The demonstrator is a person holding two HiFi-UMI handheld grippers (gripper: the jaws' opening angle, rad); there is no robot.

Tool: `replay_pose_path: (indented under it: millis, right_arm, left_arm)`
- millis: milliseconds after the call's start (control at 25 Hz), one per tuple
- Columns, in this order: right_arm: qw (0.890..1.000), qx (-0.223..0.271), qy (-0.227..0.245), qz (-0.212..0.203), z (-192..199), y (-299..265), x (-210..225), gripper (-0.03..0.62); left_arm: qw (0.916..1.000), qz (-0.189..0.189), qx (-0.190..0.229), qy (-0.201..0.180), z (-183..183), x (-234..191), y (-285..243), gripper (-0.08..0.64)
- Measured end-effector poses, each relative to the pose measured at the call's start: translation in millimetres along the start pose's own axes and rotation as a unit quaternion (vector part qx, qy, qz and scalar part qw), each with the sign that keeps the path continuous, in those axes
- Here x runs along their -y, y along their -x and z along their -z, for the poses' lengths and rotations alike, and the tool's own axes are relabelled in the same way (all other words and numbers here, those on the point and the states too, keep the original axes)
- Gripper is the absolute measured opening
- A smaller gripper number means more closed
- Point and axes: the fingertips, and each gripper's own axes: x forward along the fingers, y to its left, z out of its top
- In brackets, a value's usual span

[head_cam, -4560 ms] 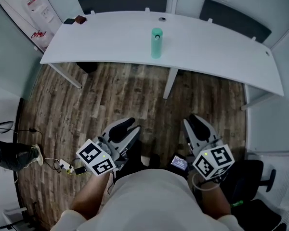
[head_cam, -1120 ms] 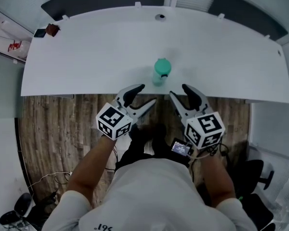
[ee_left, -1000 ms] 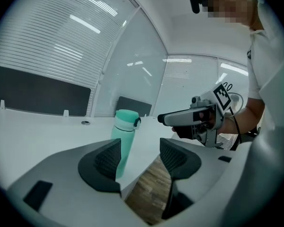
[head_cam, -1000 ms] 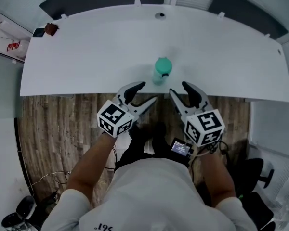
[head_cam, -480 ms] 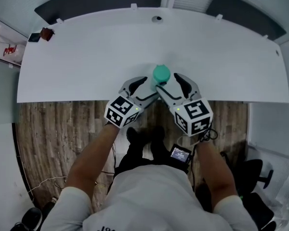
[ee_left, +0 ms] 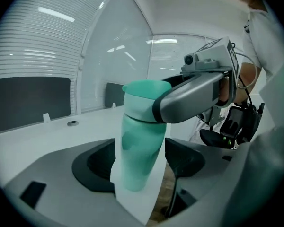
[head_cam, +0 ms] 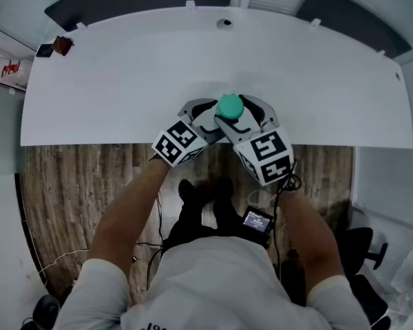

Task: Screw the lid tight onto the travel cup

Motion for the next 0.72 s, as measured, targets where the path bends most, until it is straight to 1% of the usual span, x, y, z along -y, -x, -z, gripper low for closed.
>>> replay_pose_path:
  millis: [160,280,440,600,680,720]
  right_arm:
    - [1.0,-0.001,0.008,0.004,4,-6,2,0.308]
    - [1.0,0.001,0.003,0.012,2,-7,2,0.307]
    - [0.999,-0.007,-0.013,0.048,0,-4,4,0.307]
    - [0.994,-0.002,-0.042,0.097,0,-4,10,0.307]
    - [0.993,0.002,-0.048,0.109,0,-4,12,0.305]
    - [0.993,0.003,-0.048,0.109,0,-4,13,0.307]
  left_arm:
    - [0.9998,0.011,-0.013,-0.01,2,0,-11,0.33]
    - [1.0,0.0,-0.008,-0.002,4,-3,-15,0.328]
    - [0.9991,-0.037,0.01,0.02,-1,-5,-16,0.327]
    - [0.9947,-0.091,0.022,0.044,-4,-7,-17,0.327]
    - [0.9923,-0.11,0.025,0.052,-4,-9,-19,0.327]
    - [0.9919,-0.112,0.026,0.053,-4,-9,-19,0.327]
